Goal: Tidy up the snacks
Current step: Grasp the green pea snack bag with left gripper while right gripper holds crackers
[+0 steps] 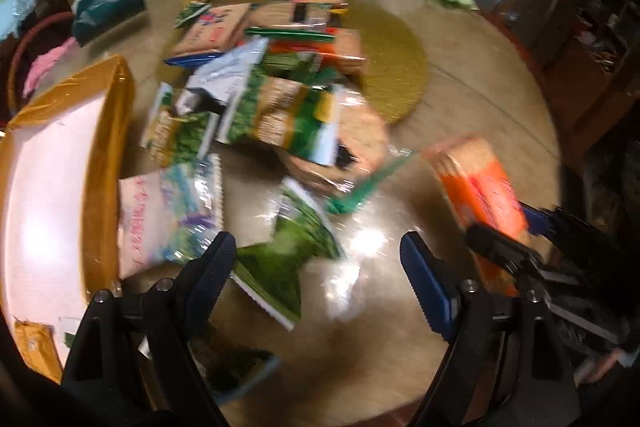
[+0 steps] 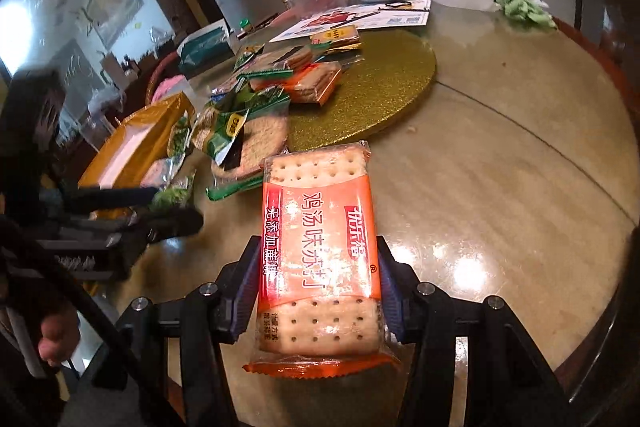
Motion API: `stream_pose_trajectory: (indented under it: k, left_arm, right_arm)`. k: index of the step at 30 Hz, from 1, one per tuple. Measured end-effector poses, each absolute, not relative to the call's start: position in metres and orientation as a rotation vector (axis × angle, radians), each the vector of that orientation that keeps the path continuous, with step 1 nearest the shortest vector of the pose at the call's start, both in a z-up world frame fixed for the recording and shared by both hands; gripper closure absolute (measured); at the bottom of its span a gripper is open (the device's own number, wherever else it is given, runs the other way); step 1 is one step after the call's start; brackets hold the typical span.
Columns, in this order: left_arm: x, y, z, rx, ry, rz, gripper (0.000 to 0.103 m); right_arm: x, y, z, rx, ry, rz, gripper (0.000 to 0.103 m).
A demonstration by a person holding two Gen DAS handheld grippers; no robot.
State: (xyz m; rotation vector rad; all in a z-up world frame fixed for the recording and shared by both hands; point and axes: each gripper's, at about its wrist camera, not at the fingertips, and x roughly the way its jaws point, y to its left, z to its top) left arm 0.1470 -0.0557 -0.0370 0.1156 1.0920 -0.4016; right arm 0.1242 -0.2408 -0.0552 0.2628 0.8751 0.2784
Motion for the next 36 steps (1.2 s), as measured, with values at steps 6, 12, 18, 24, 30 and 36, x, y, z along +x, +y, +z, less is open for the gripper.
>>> stream_pose_trajectory:
  k: [6, 12, 18, 24, 30, 36]
  left_arm:
    - [0.129, -0.058, -0.03, 0.13, 1.086, -0.423, 0.019]
    - [0.152, -0.042, -0.036, 0.1, 1.096, -0.272, 0.029]
    - [0.147, -0.041, -0.044, 0.088, 1.123, -0.266, 0.061]
    - [0.14, -0.034, -0.042, 0.012, 1.109, -0.26, 0.063]
    - [0.125, -0.027, -0.04, -0.053, 1.128, -0.286, 0.062]
    - [0.111, -0.029, -0.038, -0.037, 1.105, -0.303, 0.063]
  right_arm:
    - [0.126, -0.241, -0.055, 0.28, 0.873, 0.284, 0.05]
    - [0.127, -0.241, -0.056, 0.273, 0.871, 0.287, 0.05]
    - [0.127, -0.241, -0.056, 0.265, 0.871, 0.281, 0.05]
    - [0.126, -0.234, -0.056, 0.223, 0.87, 0.28, 0.05]
    - [0.126, -0.233, -0.056, 0.214, 0.87, 0.275, 0.051]
    - [0.125, -0.229, -0.056, 0.192, 0.868, 0.268, 0.05]
